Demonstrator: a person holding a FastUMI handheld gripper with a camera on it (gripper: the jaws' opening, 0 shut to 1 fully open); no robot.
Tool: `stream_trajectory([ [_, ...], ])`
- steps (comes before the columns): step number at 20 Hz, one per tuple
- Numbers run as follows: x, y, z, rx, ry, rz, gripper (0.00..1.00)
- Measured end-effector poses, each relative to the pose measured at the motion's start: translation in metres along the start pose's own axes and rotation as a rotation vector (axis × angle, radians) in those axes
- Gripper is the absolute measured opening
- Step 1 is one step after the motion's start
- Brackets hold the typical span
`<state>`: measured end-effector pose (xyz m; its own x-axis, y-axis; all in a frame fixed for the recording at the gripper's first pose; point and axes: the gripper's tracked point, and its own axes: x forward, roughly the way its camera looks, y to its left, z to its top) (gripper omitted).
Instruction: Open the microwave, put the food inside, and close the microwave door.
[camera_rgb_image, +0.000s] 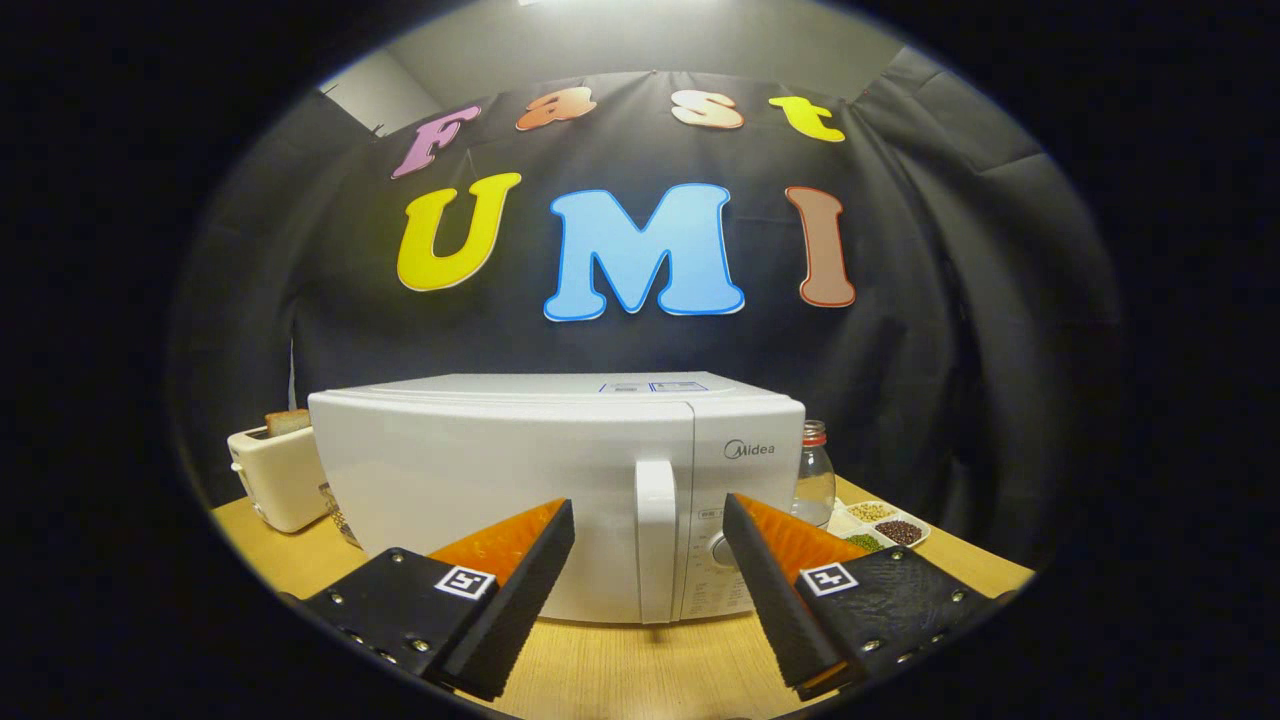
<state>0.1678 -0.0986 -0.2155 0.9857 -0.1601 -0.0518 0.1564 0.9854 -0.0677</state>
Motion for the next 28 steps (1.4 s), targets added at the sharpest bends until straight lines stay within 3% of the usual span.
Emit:
stream_trajectory([
  [3,0.011,-0.003,-0.01,-0.016,-0.027,-0.015,0.9],
  [7,0.023,-0.008,-0.029,-0.032,-0.005,-0.037,0.75],
  [11,0.03,-0.001,-0.044,-0.031,0.049,-0.002,0.37],
  [12,0.031,-0.002,-0.046,-0.016,0.059,0.007,0.33],
  [16,0.032,-0.001,-0.047,0.074,0.097,0.04,0.27],
  [18,0.03,-0.001,-0.046,0.056,0.093,0.025,0.26],
  [19,0.031,-0.001,-0.047,0.037,0.083,0.012,0.2],
  [22,0.03,-0.003,-0.048,0.024,0.084,0.018,0.2],
  [23,0.03,-0.002,-0.048,0.017,0.084,0.022,0.13],
  [28,0.029,-0.004,-0.049,0.007,0.089,0.014,0.13],
])
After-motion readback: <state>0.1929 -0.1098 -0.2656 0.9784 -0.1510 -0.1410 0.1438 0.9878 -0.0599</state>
